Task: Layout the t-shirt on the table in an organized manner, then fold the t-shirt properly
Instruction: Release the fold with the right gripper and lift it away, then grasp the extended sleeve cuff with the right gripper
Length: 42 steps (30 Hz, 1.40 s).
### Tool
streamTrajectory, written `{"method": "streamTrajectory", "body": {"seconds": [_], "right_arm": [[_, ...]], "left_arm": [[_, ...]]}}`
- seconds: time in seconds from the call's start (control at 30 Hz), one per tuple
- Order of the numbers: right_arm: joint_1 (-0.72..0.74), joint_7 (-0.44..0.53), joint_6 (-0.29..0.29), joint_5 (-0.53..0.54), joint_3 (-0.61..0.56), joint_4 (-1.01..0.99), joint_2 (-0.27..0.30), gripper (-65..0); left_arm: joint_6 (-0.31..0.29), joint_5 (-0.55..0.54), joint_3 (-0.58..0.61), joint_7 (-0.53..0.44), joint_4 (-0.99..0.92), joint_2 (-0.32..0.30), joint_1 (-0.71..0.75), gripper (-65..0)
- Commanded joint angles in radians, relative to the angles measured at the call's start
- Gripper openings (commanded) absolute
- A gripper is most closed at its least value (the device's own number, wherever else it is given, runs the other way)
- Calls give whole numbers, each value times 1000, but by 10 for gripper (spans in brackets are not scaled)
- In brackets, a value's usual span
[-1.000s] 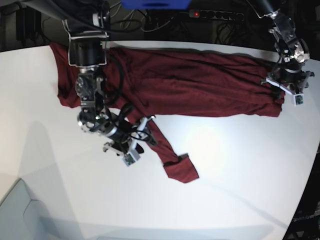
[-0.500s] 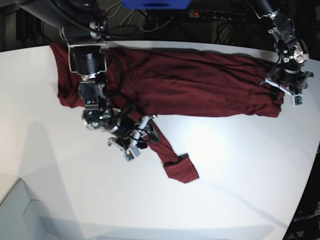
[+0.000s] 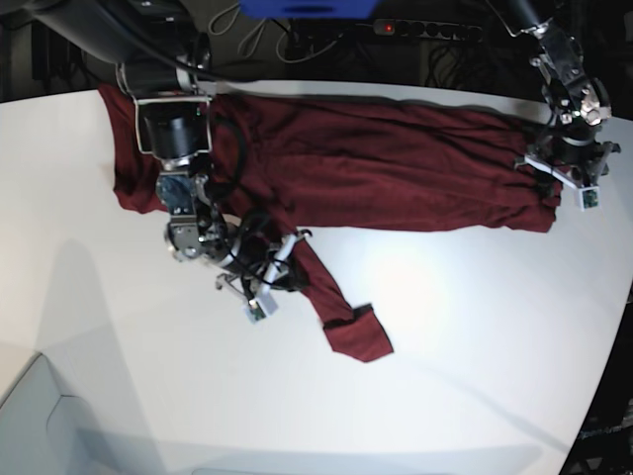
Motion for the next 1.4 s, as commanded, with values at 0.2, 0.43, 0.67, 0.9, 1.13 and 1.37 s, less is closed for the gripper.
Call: {"method": "streamTrajectory", "body": {"seconds": [0.2,0.43,0.67,0.9,1.13,1.37], "right_arm": [[25,19,5,17,-1,13,10,-650],[-67,11,5,20,1,280,5,-650],[-227,-24,5,25,-63,648,-43,-650],[-400,-56,5,25,-271,970,-95,-650],[-490,-56,5,17,-487,1056,-93,-650],[-483,-56,5,17,-475,1055,-70,-650]], "left_arm": [[-4,-1,-1,-12,18,-9,-4,-325],[-4,-1,-1,-12,18,-9,-6,-325],[-4,-1,-1,-12,18,-9,-4,-325],[-4,-1,-1,-12,34,-12,-12,-325],[-4,-3,-1,-12,119,-8,-7,-325],[-4,-3,-10,-12,185,20,-3,-325]]}}
